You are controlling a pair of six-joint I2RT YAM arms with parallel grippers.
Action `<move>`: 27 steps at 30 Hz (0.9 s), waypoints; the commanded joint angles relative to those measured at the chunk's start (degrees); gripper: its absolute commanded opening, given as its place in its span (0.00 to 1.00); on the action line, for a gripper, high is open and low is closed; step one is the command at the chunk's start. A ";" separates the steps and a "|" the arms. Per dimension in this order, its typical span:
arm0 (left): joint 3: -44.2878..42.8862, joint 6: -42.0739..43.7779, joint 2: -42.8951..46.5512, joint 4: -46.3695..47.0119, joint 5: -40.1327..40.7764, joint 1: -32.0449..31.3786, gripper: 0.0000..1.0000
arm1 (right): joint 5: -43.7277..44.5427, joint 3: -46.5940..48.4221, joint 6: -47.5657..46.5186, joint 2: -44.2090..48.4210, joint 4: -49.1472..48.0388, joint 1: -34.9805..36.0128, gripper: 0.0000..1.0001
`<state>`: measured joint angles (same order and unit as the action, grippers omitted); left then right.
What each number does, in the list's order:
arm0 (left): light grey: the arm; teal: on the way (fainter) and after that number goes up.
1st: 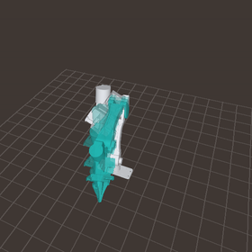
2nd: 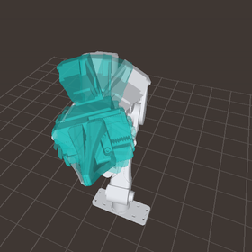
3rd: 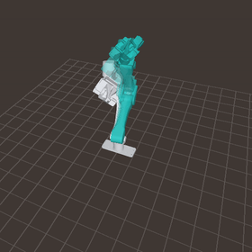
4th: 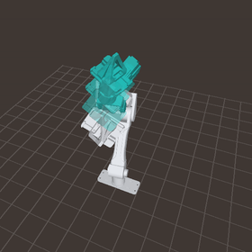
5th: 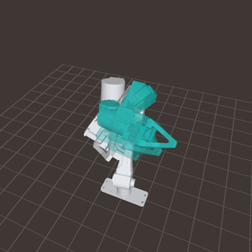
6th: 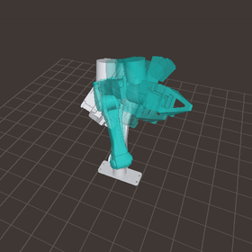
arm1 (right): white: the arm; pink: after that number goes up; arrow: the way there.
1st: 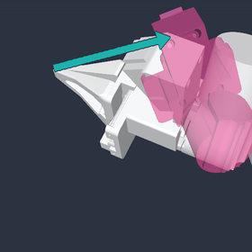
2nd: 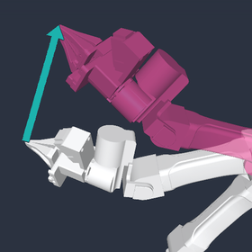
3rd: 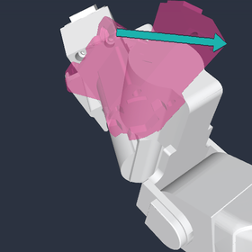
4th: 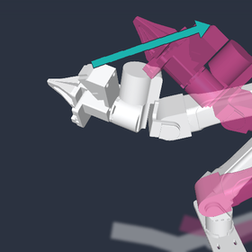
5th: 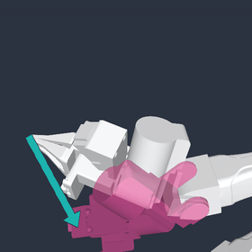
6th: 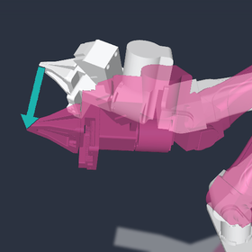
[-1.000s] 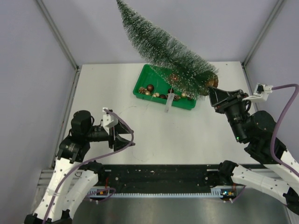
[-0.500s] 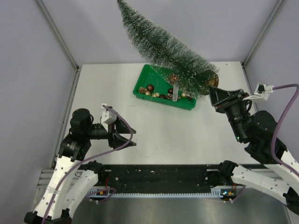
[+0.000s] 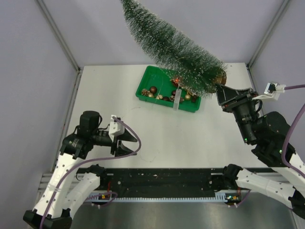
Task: Decorate the small christmas tree
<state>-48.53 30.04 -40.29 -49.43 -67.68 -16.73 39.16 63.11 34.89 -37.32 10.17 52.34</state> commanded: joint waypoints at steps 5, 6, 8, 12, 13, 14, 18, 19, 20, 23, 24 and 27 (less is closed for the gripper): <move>-2.88 -5.58 2.23 3.01 -3.77 -0.32 0.63 | 0.04 2.72 -0.53 -0.30 -4.29 -0.13 0.00; -2.62 -8.83 2.93 5.37 -4.38 -0.23 0.63 | 0.30 2.72 -0.62 -0.30 -4.37 -0.04 0.00; -1.66 -16.11 4.78 11.08 -4.65 -0.32 0.63 | 0.39 2.63 -0.62 -0.38 -4.55 -0.13 0.00; 2.03 -33.07 8.29 25.75 -3.87 -0.23 0.63 | 0.57 2.19 -0.44 -0.65 -5.07 -0.13 0.00; 3.34 -39.30 8.91 31.44 -3.51 -0.32 0.63 | 0.48 1.84 -0.44 -0.65 -5.16 -0.13 0.00; 4.49 -44.32 9.61 36.20 -3.25 -0.32 0.64 | 0.57 1.75 -0.35 -0.74 -5.16 -0.13 0.00; 6.61 -54.46 10.23 45.46 -1.75 -0.49 0.64 | 0.48 1.40 0.17 -0.65 -5.51 -0.13 0.00; 6.70 -55.00 9.97 45.74 -1.75 -0.50 0.64 | 0.48 1.49 0.35 -0.56 -5.43 -0.04 0.00; 6.87 -55.09 10.06 45.74 -1.41 -0.76 0.64 | 0.39 1.40 0.44 -0.56 -5.60 -0.13 0.00; 7.57 -55.53 9.88 46.35 0.00 -1.11 0.64 | 0.31 1.40 0.61 -0.56 -5.78 -0.13 0.00; 7.75 -56.40 9.80 47.48 -0.78 -1.20 0.64 | 0.39 1.23 0.61 -0.56 -5.69 -0.13 0.00; 7.58 -55.36 9.70 47.07 -4.04 -2.07 0.63 | 0.57 1.31 0.61 -0.39 -5.52 -0.04 0.00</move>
<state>-41.12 -22.79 -30.52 -7.29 -69.19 -17.78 39.62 63.11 34.63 -38.00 9.34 52.34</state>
